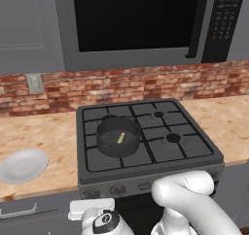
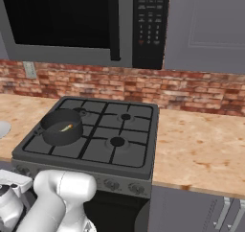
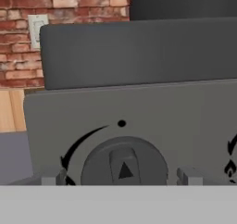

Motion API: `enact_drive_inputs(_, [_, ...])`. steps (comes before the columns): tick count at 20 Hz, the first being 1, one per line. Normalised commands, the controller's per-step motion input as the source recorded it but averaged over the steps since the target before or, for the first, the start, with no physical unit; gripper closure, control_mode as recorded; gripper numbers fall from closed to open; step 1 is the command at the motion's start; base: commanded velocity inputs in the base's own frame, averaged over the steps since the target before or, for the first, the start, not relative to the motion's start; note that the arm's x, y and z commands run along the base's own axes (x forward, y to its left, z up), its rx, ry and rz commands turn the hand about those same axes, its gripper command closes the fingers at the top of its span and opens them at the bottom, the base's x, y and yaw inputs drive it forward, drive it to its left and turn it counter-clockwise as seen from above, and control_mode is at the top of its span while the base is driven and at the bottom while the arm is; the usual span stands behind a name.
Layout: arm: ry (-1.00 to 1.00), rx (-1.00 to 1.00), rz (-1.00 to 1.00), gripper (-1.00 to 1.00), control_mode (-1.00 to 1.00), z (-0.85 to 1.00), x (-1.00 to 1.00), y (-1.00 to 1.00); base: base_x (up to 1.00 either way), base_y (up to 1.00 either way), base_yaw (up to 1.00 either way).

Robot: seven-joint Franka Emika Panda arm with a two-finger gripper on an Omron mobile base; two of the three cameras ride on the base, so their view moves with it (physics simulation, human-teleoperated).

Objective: Retrieve the frozen meat and place it in the pot on a burner. Then turn the burner on.

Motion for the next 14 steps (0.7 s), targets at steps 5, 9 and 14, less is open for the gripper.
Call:
enact_drive_inputs(5, [0.0,0.0,0.0,-1.0,-1.0,-0.28,0.0,-0.03,0.0,0.0,0.0])
enact_drive_inputs(9, [-0.01,0.0,0.0,-1.0,-1.0,-0.03,0.0,0.0,0.0,0.0,0.0])
enact_drive_inputs(14, [0.0,0.0,0.0,-1.0,-1.0,0.0,0.0,0.0,0.0,0.0,0.0])
